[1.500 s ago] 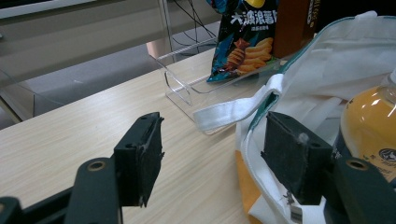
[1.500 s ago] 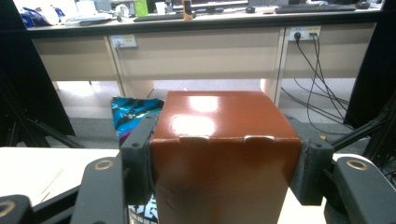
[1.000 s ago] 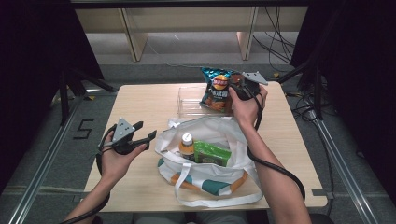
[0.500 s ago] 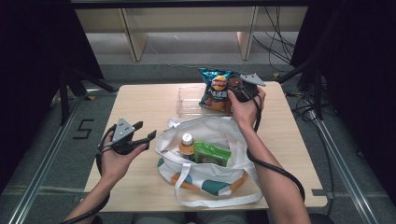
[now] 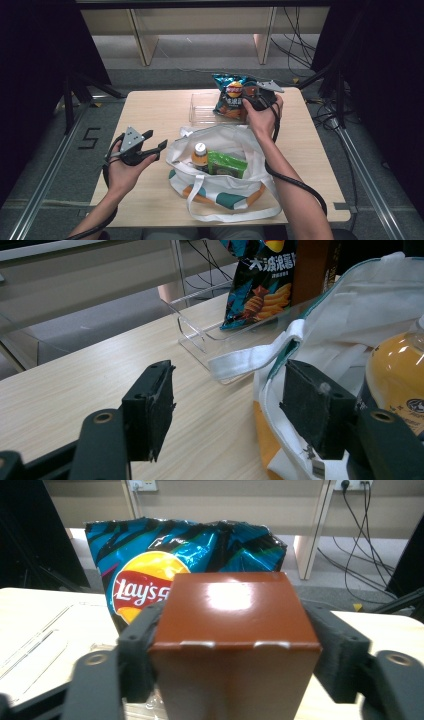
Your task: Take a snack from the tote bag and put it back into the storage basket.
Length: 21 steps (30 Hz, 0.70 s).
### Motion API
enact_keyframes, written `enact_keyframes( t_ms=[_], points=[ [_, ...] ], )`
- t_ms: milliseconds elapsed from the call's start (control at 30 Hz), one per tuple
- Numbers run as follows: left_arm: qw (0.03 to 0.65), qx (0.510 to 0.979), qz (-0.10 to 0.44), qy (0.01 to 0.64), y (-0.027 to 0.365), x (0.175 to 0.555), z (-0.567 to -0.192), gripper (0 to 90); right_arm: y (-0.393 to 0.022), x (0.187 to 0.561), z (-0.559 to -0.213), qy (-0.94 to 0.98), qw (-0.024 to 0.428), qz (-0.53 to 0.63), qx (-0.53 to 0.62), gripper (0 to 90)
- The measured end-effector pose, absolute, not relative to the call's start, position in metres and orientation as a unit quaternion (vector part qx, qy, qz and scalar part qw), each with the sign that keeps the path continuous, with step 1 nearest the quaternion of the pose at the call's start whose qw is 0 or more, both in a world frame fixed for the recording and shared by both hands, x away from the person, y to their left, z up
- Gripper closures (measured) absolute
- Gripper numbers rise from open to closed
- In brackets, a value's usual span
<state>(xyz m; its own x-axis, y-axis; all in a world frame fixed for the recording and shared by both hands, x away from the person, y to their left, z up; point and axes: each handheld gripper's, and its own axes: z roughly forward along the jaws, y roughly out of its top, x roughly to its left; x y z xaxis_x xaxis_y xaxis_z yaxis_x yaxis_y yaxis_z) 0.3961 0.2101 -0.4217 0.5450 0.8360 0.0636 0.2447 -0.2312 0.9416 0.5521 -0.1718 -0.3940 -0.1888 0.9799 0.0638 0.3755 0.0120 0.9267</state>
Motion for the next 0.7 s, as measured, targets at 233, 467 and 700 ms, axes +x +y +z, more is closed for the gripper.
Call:
enact_keyframes(
  t_ms=[233, 467, 700],
  points=[
    [0.496, 0.726, 0.298, 0.373, 0.210, 0.396, -0.422, 36.4, -0.172, 0.546, -0.389, 0.632, 0.324, 0.451, 0.541, 25.9],
    [0.501, 0.723, 0.292, 0.374, 0.209, 0.396, -0.422, 36.4, -0.180, 0.534, -0.377, 0.645, 0.304, 0.459, 0.530, 26.0],
    [0.497, 0.726, 0.294, 0.373, 0.208, 0.395, -0.421, 36.3, -0.192, 0.523, -0.371, 0.656, 0.295, 0.459, 0.521, 26.5]
  ],
)
